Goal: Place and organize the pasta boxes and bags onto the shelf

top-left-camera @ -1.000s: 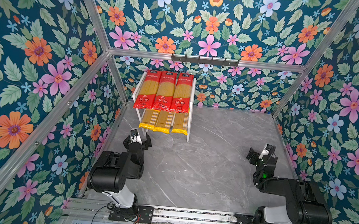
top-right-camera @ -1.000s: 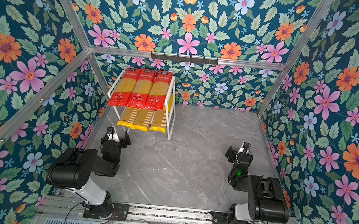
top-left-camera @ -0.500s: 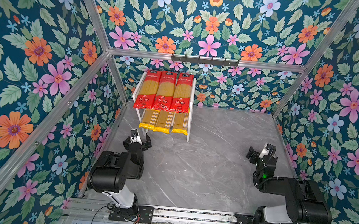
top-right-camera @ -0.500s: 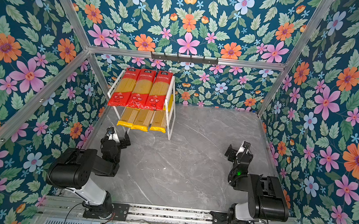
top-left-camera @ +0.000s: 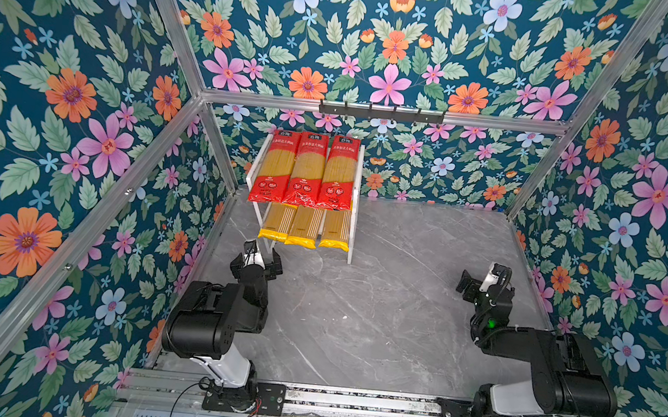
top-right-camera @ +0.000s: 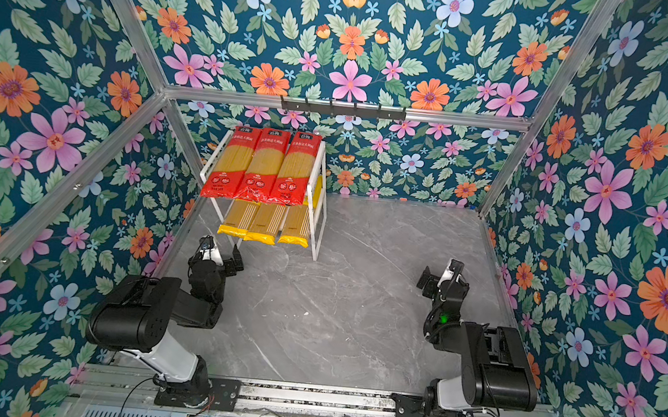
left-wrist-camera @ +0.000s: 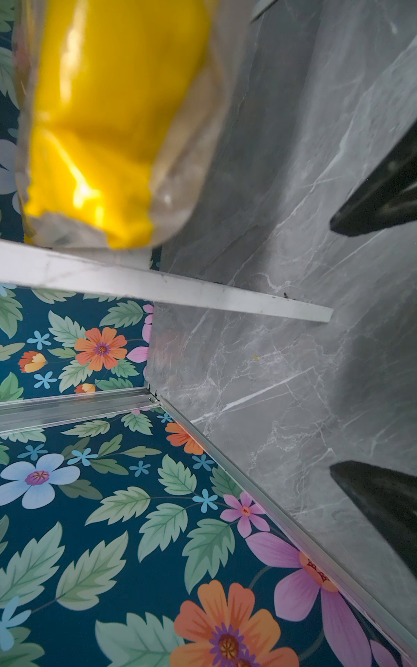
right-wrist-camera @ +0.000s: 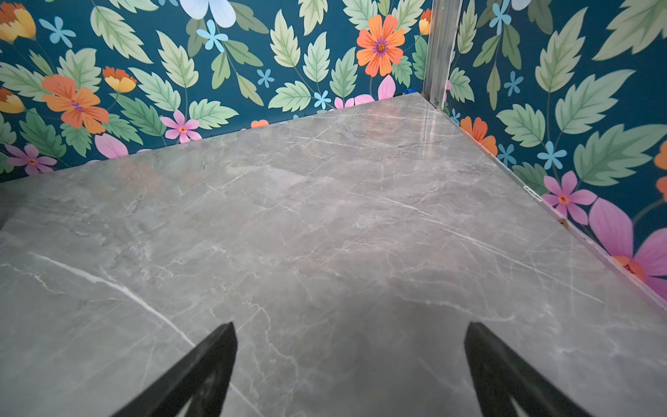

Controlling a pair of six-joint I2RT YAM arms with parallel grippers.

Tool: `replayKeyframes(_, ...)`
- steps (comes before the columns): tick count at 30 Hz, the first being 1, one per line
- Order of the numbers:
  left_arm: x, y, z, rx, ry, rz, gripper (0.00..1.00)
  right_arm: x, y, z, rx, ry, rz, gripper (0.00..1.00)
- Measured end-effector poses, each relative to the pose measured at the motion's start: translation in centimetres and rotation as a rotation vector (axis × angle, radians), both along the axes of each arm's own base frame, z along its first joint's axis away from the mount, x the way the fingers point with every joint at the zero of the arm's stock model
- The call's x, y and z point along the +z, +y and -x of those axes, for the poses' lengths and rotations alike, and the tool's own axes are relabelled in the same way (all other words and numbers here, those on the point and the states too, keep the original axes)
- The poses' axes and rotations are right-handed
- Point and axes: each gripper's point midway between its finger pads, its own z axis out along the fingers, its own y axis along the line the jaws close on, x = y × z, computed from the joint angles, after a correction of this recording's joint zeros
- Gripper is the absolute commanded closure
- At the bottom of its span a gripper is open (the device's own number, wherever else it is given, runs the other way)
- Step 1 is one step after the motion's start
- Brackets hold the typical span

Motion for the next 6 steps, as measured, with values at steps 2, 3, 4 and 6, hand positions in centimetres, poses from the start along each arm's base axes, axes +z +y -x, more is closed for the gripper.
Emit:
replayKeyframes(2,0.0,-0.5,0.0,-0.007,0.005,-0.016,0.00,-0.1,0.0,0.0,0.000,0.006,0.000,0.01)
replayKeyframes(3,-0.1,-1.0,-0.1,-0.026,0.009,-0.026,0.00,-0.1,0.0,0.0,0.000,0.006,0.000,0.01)
replayKeyframes(4,-0.2,-1.4,-0.1,-0.046,0.012,-0.027,0.00,-0.1,0.0,0.0,0.000,0.006,0.001,0.01)
replayKeyframes(6,-0.2,-1.4,-0.1,-0.046,0.014,-0.029,0.00,-0.2,0.0,0.0,0.000,0.007,0.001,0.01)
